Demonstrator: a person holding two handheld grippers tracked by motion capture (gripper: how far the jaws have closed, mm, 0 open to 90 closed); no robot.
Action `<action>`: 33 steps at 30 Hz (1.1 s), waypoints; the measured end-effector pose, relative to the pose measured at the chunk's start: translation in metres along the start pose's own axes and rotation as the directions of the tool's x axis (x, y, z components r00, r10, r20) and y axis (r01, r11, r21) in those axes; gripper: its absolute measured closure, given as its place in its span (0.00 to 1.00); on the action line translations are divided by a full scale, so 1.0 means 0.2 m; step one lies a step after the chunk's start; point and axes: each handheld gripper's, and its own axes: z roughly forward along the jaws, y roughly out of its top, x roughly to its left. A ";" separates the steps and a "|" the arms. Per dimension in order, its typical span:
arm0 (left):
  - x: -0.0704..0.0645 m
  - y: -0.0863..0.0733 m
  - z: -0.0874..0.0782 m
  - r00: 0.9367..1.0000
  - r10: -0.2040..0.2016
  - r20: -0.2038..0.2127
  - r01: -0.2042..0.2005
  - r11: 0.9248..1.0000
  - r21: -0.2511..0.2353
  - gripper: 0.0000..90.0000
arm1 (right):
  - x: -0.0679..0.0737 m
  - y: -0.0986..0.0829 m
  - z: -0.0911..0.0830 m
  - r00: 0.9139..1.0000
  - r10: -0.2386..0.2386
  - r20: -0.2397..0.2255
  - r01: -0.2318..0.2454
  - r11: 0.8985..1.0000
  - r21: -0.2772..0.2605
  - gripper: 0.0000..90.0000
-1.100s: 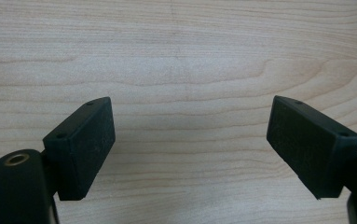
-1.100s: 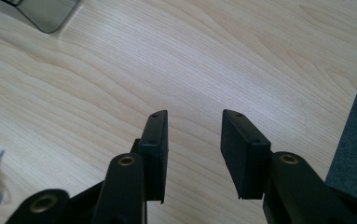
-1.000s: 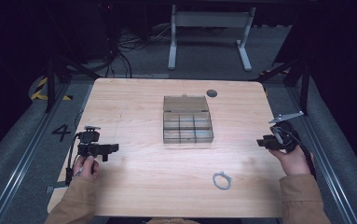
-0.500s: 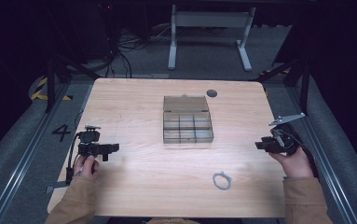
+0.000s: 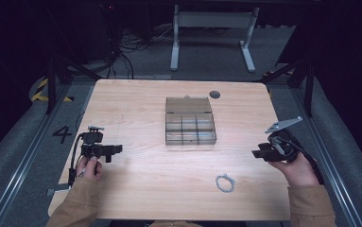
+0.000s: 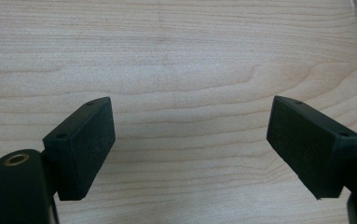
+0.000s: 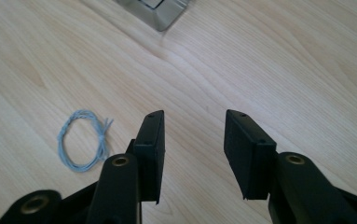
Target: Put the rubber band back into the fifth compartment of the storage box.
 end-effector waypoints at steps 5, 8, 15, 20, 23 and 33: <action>0.00 0.00 0.00 1.000 0.002 -0.003 -0.002 1.000 0.002 0.18 | 0.06 0.03 0.00 0.999 -0.042 -0.026 0.042 0.999 0.011 0.64; 0.00 0.00 0.00 1.000 0.003 -0.002 -0.003 1.000 0.001 0.18 | 0.08 0.04 0.01 0.997 -0.059 -0.045 0.060 0.998 0.021 0.64; 0.00 0.00 0.00 1.000 0.000 0.001 0.000 1.000 0.004 0.18 | 0.14 0.06 0.02 0.993 -0.096 -0.076 0.098 0.995 0.027 0.62; 0.00 0.00 0.00 1.000 -0.003 0.001 0.003 1.000 0.002 0.18 | 0.17 0.07 0.04 0.991 -0.097 -0.091 0.100 0.995 0.029 0.62; 0.00 0.00 0.00 1.000 -0.001 -0.002 0.001 1.000 0.001 0.18 | 0.20 0.08 0.06 0.990 -0.111 -0.091 0.115 0.992 0.044 0.62; 0.00 0.00 0.00 1.000 -0.005 0.001 0.005 1.000 -0.002 0.18 | 0.28 0.10 0.11 0.977 -0.179 -0.115 0.191 0.977 0.099 0.62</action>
